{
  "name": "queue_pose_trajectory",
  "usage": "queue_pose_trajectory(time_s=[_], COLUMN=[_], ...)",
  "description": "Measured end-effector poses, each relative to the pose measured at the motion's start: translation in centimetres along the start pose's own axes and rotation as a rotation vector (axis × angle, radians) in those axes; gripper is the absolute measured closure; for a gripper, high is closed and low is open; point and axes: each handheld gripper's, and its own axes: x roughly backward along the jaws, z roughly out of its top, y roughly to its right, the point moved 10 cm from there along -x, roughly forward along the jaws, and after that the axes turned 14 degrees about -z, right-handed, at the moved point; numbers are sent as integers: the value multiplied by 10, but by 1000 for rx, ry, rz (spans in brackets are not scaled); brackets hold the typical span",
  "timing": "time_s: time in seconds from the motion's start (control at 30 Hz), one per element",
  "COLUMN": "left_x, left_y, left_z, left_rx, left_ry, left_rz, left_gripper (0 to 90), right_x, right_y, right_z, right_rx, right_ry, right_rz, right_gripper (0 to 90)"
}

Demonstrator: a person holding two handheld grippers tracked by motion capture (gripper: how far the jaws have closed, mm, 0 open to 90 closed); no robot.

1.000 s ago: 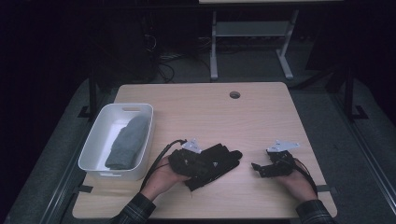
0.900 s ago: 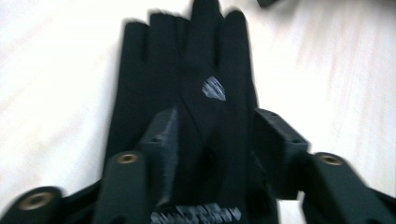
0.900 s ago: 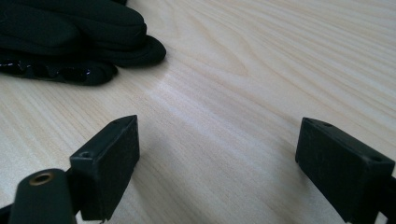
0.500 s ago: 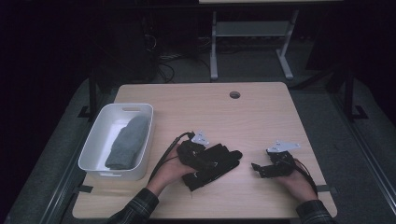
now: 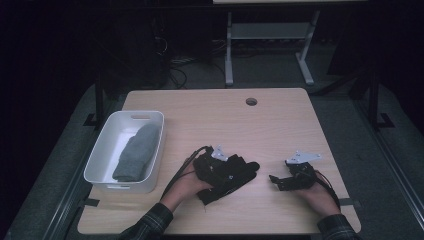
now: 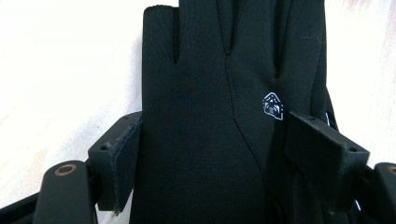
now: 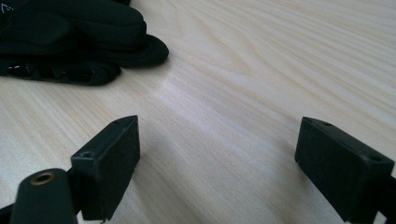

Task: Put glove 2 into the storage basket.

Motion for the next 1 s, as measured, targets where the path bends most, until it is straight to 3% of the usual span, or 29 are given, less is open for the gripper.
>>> queue_pose_trajectory(time_s=[0.07, 0.17, 0.23, 0.3, 0.4, 0.43, 0.63, 1.0], left_x=[-1, -1, -1, 0, 1, 1, 7, 42], left_y=[-1, 1, 4, 8, 14, 14, 16, 21], left_z=[-1, 0, 0, 0, 0, 0, 2, 13], left_rx=[19, 18, 8, 3, 9, 10, 43, 76], left_ry=[9, 23, 21, 16, 1, 0, 12, 53], left_rz=[-15, -25, -36, -59, -106, -111, -134, -148], left_gripper=[214, 234, 295, 392, 607, 636, 682, 682], right_x=[0, 0, 0, 0, 0, 0, 0, 0], right_y=[0, 0, 0, 0, -1, 0, 0, -1], right_z=[0, 0, 0, 0, 0, 0, 0, 0], right_rx=[0, -1, -2, -1, -1, -1, -3, 0], right_ry=[-1, -2, -1, -1, -1, -1, 0, -4], right_rz=[0, -1, -1, -1, -1, -2, 1, -1], right_gripper=[139, 139, 139, 140, 140, 140, 141, 137])
